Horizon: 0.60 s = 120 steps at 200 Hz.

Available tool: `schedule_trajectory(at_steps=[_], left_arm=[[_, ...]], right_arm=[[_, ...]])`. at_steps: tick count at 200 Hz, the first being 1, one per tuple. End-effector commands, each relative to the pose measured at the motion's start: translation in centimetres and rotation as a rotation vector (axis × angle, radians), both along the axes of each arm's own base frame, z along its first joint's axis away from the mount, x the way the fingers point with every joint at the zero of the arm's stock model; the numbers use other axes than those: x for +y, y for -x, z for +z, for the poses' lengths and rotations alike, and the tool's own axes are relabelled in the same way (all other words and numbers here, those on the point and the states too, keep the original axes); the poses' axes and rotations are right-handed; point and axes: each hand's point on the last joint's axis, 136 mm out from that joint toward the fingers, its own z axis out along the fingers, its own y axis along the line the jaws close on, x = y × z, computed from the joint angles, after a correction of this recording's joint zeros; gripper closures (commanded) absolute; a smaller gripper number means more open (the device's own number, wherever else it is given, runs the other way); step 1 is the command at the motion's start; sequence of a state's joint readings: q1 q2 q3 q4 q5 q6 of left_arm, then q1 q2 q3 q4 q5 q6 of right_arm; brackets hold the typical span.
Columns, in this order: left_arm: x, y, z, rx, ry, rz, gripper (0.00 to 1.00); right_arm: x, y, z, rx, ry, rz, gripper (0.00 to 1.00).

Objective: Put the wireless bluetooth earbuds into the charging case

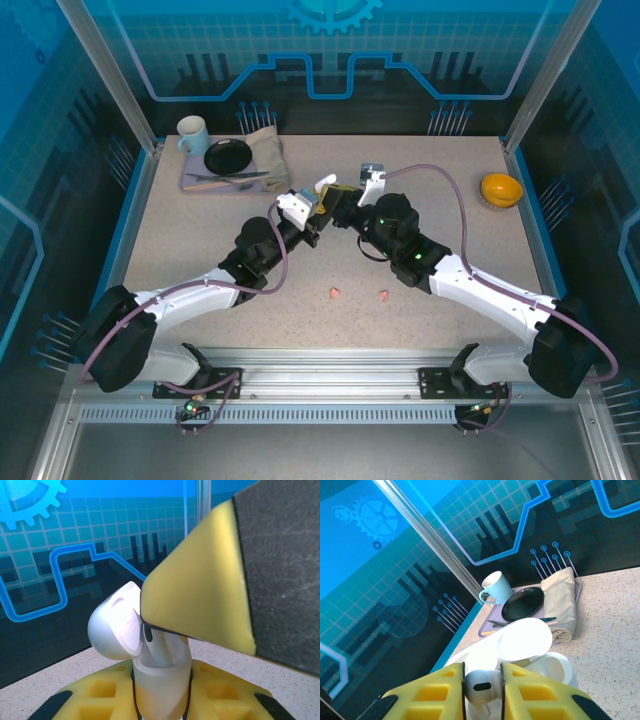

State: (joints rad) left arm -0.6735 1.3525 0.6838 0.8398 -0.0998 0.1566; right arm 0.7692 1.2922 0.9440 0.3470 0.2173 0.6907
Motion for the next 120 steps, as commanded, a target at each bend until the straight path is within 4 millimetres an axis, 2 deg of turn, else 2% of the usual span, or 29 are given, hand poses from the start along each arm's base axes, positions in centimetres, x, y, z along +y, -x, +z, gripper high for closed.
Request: schedule_trajectory(at_steps=[1, 4, 65, 120], left_arm=[[0.1, 1.2, 6.7, -0.145, 0.115, -0.030, 1.00], [0.1, 1.2, 6.7, -0.145, 0.115, -0.030, 1.00], [0.1, 1.3, 6.8, -0.142, 0.117, -0.037, 1.00], [0.0, 1.2, 6.5, -0.133, 0.114, -0.038, 1.00]], right_arm=[[0.1, 0.7, -1.4, 0.008, 0.089, 0.045, 0.79], [0.0, 0.7, -2.0, 0.023, 0.112, 0.046, 0.79], [0.2, 0.5, -2.3, 0.013, 0.191, 0.070, 0.77], [-0.1, 0.3, -2.4, 0.023, 0.196, 0.055, 0.67]])
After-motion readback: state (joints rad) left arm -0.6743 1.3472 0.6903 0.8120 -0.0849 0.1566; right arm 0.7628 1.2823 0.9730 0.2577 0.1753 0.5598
